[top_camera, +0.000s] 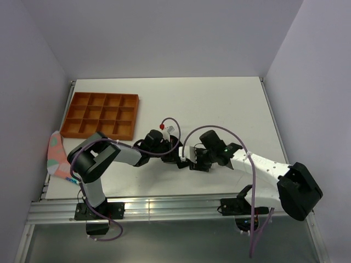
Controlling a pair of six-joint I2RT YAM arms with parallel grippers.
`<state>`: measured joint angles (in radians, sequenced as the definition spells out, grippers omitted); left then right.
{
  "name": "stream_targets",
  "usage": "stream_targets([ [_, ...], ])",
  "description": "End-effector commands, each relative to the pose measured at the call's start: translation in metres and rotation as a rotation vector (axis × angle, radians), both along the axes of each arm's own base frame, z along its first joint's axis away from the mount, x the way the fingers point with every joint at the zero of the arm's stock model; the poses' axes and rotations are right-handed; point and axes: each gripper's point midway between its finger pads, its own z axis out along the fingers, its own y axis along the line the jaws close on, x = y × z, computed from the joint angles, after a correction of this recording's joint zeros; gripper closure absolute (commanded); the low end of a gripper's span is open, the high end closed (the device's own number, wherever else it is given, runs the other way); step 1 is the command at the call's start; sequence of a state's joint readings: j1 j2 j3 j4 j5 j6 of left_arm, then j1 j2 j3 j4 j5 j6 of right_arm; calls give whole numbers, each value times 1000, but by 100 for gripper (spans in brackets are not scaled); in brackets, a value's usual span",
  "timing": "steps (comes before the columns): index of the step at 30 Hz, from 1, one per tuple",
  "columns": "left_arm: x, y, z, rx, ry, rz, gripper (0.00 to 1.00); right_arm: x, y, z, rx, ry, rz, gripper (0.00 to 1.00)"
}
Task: Roll the socks
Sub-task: Roll the sock at the center of the board.
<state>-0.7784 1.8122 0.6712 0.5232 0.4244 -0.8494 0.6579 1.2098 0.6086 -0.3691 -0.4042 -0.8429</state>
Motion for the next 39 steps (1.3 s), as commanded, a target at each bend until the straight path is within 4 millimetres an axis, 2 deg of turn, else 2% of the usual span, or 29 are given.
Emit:
stream_targets([
  [1,-86,81,-94,386,317,-106,100,6,7,4,13,-129,53,42],
  [12,-98,80,-92,363,359,-151,100,-4,15,14,43,-253,142,42],
  [23,-93,78,-87,375,344,-164,100,-33,30,8,22,-248,244,42],
  [33,-96,81,-84,377,338,-172,100,-25,28,-15,-50,-282,246,43],
  [39,-96,80,-82,365,338,-175,100,-19,29,-18,-57,-299,236,43],
])
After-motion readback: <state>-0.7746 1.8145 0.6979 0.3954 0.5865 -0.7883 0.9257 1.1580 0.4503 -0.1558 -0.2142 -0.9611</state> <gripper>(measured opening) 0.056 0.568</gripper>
